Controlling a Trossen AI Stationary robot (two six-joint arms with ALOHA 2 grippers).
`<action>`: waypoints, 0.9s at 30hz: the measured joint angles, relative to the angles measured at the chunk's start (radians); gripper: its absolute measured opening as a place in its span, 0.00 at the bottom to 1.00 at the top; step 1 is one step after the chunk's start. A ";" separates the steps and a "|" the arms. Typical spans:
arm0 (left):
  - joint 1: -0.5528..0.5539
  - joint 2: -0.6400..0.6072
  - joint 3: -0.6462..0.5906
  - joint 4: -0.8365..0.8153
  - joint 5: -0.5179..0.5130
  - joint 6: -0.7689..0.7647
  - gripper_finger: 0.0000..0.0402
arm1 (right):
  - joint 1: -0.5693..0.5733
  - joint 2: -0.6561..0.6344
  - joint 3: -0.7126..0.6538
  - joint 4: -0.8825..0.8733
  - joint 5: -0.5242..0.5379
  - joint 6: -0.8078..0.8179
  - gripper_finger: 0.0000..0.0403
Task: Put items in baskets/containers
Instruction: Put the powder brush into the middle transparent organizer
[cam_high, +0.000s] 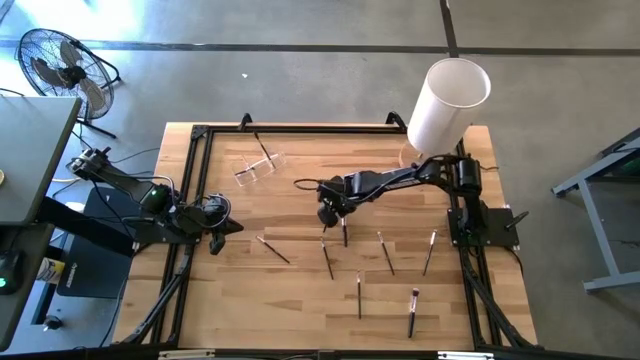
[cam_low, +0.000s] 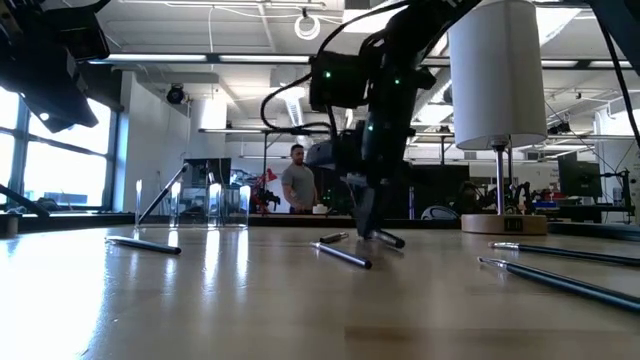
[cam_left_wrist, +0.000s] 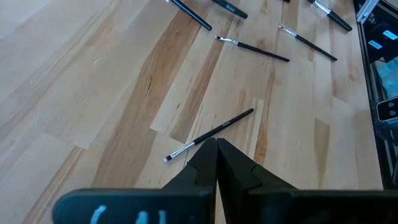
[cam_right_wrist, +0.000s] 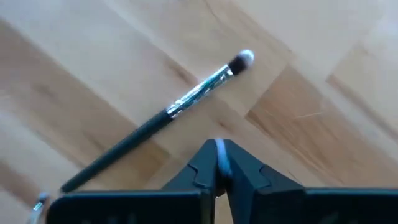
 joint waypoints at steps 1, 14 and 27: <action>0.000 0.000 0.000 0.000 -0.002 0.000 0.00 | 0.001 -0.020 0.001 0.000 0.010 -0.016 0.02; 0.000 0.004 0.000 0.016 -0.113 0.000 0.00 | -0.107 -0.116 0.004 0.804 -0.138 -0.612 0.01; 0.000 0.045 0.000 0.033 -0.208 -0.034 0.00 | -0.238 0.098 0.276 1.157 -0.320 -0.916 0.00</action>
